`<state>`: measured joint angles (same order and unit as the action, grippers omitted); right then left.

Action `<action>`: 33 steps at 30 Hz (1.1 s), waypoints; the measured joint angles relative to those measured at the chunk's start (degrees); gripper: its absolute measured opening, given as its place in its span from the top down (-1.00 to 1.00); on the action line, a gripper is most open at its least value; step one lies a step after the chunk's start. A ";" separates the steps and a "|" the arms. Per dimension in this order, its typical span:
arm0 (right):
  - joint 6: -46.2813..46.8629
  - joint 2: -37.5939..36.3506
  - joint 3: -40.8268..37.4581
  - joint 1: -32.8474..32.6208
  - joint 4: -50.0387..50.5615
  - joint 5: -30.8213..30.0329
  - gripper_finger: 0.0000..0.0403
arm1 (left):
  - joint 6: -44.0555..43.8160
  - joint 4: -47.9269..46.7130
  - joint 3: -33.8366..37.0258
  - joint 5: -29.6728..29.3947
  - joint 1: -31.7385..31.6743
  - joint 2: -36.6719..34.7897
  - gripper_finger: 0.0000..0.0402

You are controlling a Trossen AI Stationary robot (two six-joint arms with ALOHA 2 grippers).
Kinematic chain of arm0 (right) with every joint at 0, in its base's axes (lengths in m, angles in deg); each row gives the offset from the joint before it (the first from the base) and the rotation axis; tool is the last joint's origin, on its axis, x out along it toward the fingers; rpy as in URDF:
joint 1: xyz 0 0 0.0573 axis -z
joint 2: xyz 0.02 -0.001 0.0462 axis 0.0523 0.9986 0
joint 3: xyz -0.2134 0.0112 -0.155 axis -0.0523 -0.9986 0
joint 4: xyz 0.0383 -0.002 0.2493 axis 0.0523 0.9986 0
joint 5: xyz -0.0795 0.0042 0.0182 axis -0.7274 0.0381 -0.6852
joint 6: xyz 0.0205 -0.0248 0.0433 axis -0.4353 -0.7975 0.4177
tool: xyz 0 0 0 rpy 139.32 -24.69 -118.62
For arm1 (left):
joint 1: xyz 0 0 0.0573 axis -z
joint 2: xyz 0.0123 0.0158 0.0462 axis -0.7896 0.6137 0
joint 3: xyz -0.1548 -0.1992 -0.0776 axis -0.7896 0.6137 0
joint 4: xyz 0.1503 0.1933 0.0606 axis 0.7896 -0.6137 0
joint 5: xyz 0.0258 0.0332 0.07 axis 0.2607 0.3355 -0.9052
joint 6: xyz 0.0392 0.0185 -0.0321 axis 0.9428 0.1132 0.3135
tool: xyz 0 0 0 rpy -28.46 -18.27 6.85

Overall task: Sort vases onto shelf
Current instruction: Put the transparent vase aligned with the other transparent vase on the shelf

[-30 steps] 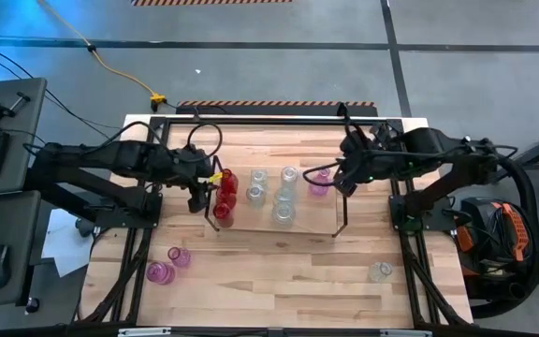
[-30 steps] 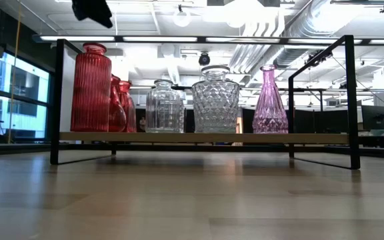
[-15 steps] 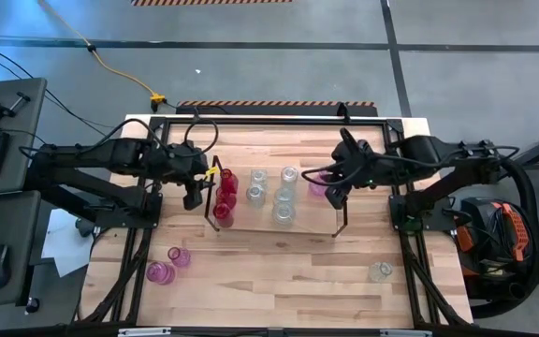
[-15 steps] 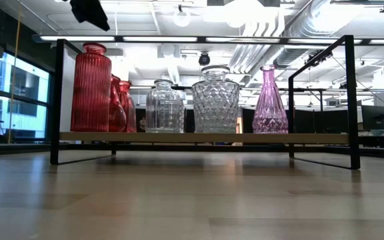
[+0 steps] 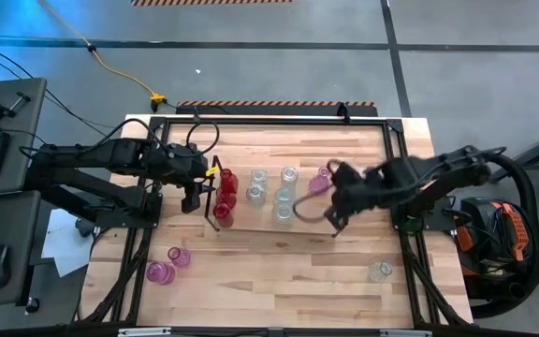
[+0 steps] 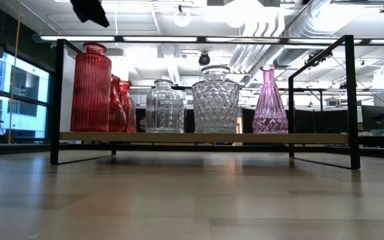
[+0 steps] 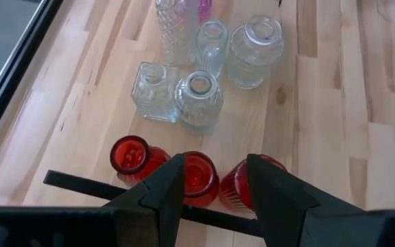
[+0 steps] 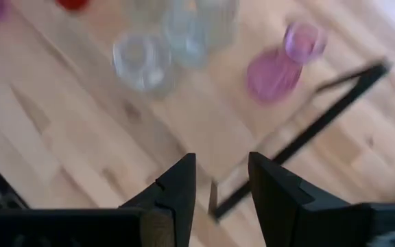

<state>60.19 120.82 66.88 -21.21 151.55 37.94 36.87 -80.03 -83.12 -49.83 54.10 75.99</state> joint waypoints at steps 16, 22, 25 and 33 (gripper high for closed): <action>27.49 3.39 0.00 -19.06 4.22 1.27 0.42 | -3.64 3.98 -0.02 -0.20 0.00 0.02 0.27; 33.62 3.39 0.00 -24.50 4.22 0.18 0.42 | -9.54 5.75 -0.02 -0.22 0.00 0.02 0.27; 34.72 3.65 0.00 -26.84 4.25 1.37 0.42 | -12.07 5.79 -0.02 -0.24 0.00 0.02 0.27; 36.46 4.92 0.00 -32.00 4.19 9.16 0.42 | -17.23 6.25 -0.02 -0.35 1.26 0.02 0.27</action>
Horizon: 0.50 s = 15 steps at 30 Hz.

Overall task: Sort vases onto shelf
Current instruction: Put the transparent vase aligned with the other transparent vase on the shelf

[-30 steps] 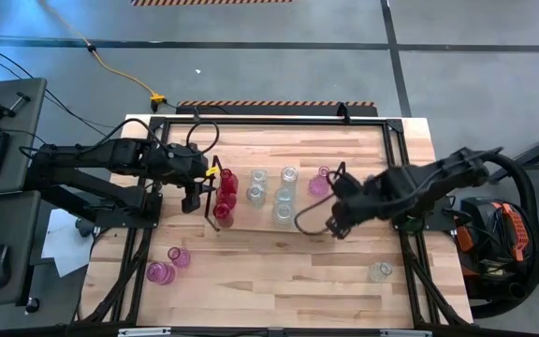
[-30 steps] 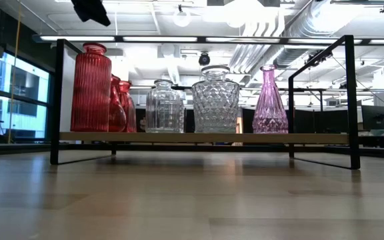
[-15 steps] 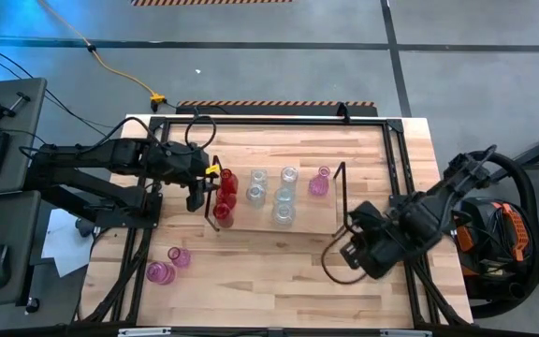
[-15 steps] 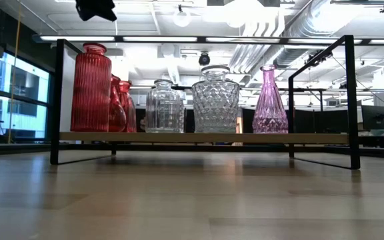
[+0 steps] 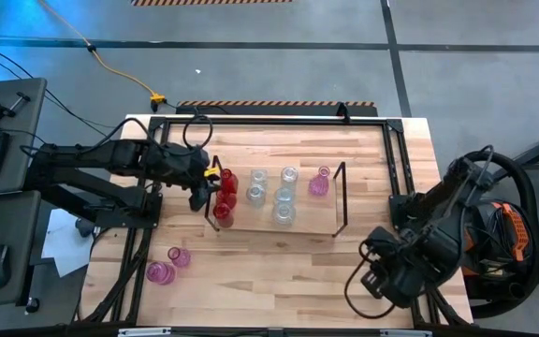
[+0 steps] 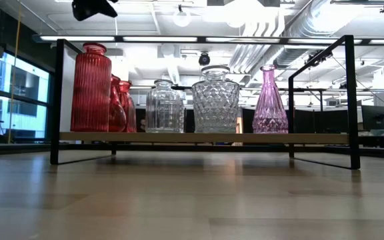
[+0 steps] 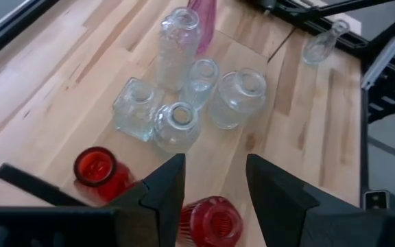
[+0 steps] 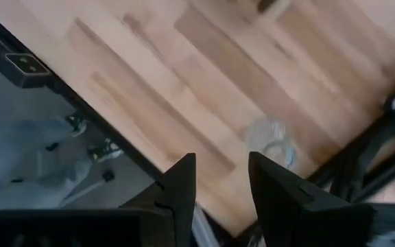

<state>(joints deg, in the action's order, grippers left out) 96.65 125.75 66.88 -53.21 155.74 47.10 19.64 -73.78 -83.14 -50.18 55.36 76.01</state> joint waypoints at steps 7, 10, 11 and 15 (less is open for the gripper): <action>7.22 0.85 0.02 -3.09 -0.24 1.74 0.42 | 2.91 4.01 0.00 0.04 2.33 0.00 0.27; 8.80 2.66 0.02 -4.22 -0.20 3.41 0.42 | 4.94 4.50 0.00 0.18 3.11 0.00 0.27; 9.23 3.45 0.02 -4.47 -0.09 4.36 0.42 | 5.07 4.50 0.00 0.47 3.39 0.00 0.27; 10.05 7.01 0.02 -5.45 -0.02 5.65 0.42 | 5.97 3.96 0.00 3.31 4.68 0.01 0.27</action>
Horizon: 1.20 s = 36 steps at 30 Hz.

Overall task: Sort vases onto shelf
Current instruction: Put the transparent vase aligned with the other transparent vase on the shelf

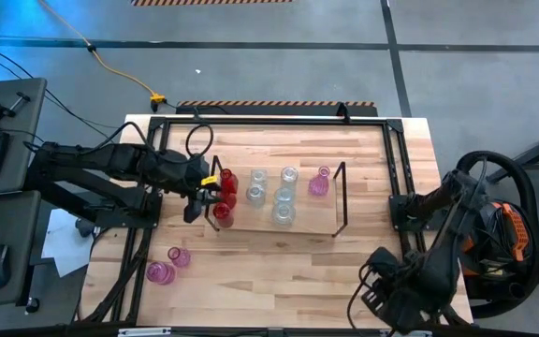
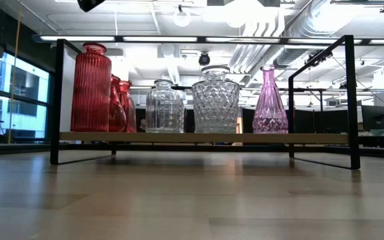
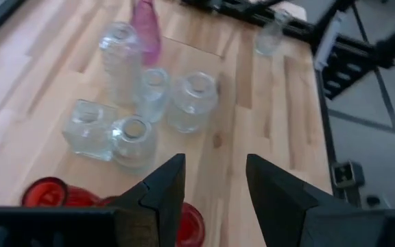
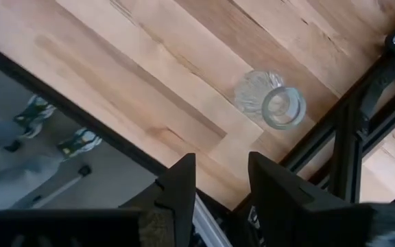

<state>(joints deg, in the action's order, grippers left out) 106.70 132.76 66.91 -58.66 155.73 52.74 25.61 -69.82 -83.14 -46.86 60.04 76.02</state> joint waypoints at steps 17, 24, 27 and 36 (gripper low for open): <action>19.12 7.02 0.00 3.48 0.08 11.32 0.42 | 5.66 -0.16 0.00 1.45 3.59 0.01 0.27; 15.62 6.96 -1.60 7.86 0.07 5.33 0.42 | 5.66 -0.14 0.00 3.57 3.59 0.00 0.27; 15.37 6.96 -5.10 8.42 0.08 8.02 0.42 | 5.66 -0.14 0.00 5.08 3.59 -0.01 0.27; 12.95 6.96 -8.35 8.37 -0.04 9.92 0.42 | 4.60 -0.32 0.00 7.07 3.59 0.01 0.27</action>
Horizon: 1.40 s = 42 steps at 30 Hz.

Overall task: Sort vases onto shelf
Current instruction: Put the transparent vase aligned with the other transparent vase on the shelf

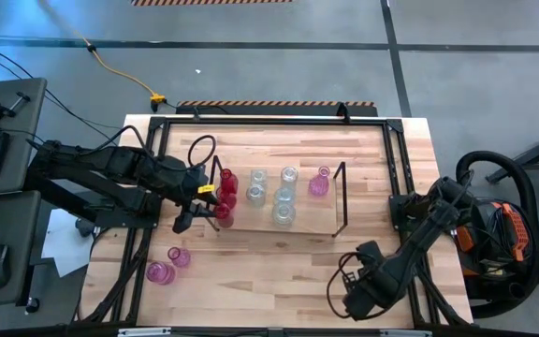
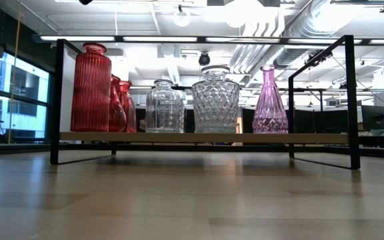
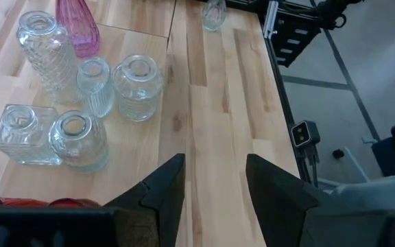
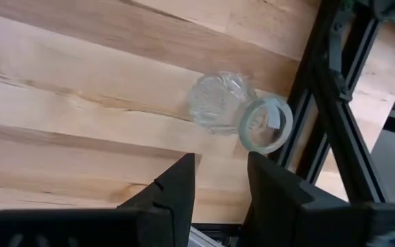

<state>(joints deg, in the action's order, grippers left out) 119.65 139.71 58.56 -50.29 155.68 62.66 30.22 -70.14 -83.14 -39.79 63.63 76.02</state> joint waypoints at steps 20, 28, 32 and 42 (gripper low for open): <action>0.90 -0.02 -4.76 -2.10 0.05 -1.35 0.42 | -0.06 0.01 -0.02 -0.44 -0.02 0.01 0.27; 3.54 -0.02 -4.76 -3.89 0.07 -1.57 0.42 | -0.04 0.03 -0.02 -0.57 -0.02 0.01 0.27; 3.54 -0.02 -4.76 -3.87 0.07 -2.77 0.42 | 0.46 0.05 -0.02 -0.57 -0.02 0.01 0.27; 3.56 -0.02 -4.76 -3.87 0.07 -3.05 0.42 | 0.49 0.05 -0.02 -0.55 -0.02 0.01 0.27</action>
<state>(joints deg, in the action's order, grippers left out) 123.21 139.69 53.79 -54.15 155.75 59.61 30.70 -70.09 -83.16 -40.34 63.61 76.04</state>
